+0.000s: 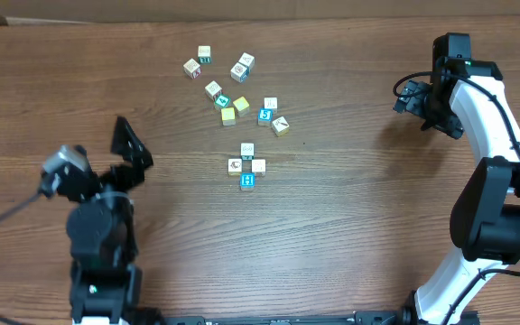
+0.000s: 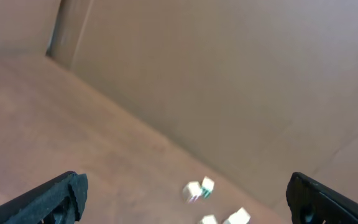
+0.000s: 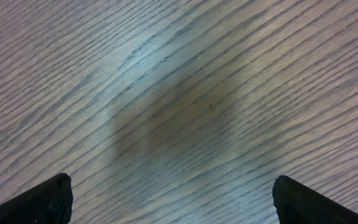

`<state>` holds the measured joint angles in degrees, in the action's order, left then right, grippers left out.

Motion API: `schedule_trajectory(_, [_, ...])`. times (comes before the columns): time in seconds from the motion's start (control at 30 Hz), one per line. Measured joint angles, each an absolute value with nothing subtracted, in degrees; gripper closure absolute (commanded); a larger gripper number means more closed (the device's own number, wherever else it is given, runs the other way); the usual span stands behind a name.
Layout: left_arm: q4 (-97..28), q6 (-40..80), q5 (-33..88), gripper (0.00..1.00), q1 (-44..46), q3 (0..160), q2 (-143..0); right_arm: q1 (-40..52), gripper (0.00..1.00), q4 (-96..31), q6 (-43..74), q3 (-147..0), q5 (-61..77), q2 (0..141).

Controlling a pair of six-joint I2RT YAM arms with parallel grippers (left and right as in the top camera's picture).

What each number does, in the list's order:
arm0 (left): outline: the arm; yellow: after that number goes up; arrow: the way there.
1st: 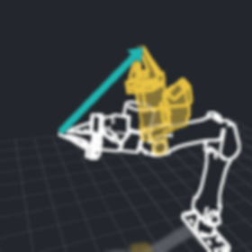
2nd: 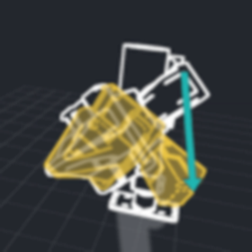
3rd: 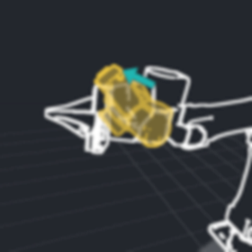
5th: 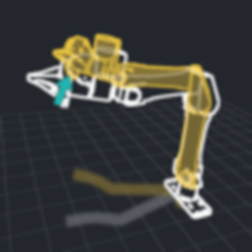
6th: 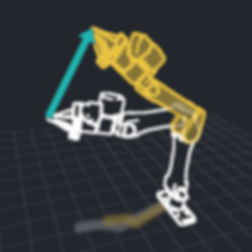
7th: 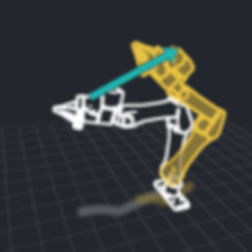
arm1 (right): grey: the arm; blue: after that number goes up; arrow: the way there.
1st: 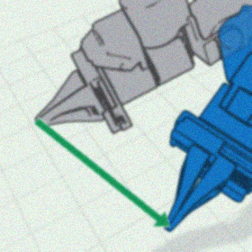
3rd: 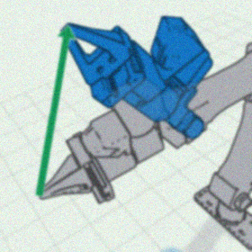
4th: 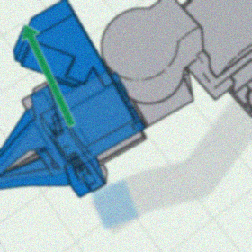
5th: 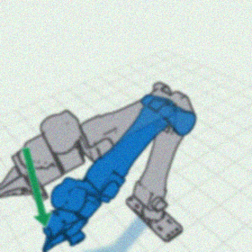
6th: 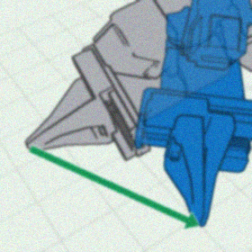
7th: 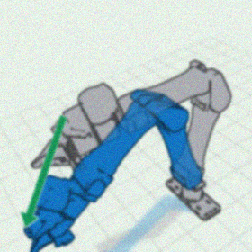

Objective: Form a circle

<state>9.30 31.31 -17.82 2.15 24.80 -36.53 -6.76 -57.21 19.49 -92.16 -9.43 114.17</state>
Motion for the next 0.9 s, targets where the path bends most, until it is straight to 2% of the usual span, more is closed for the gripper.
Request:
schedule_trajectory(0.23, [10.72, 31.31, -17.82, 0.0, 2.15, 14.76, -25.67, -6.76, 0.0, -57.17, 19.49, -92.16, -9.43, 114.17])
schedule_trajectory(0.9, [13.54, 31.31, -17.82, 0.01, 2.15, 4.69, -8.19, -6.76, 0.0, -57.19, 19.46, -92.16, -9.41, 114.17])
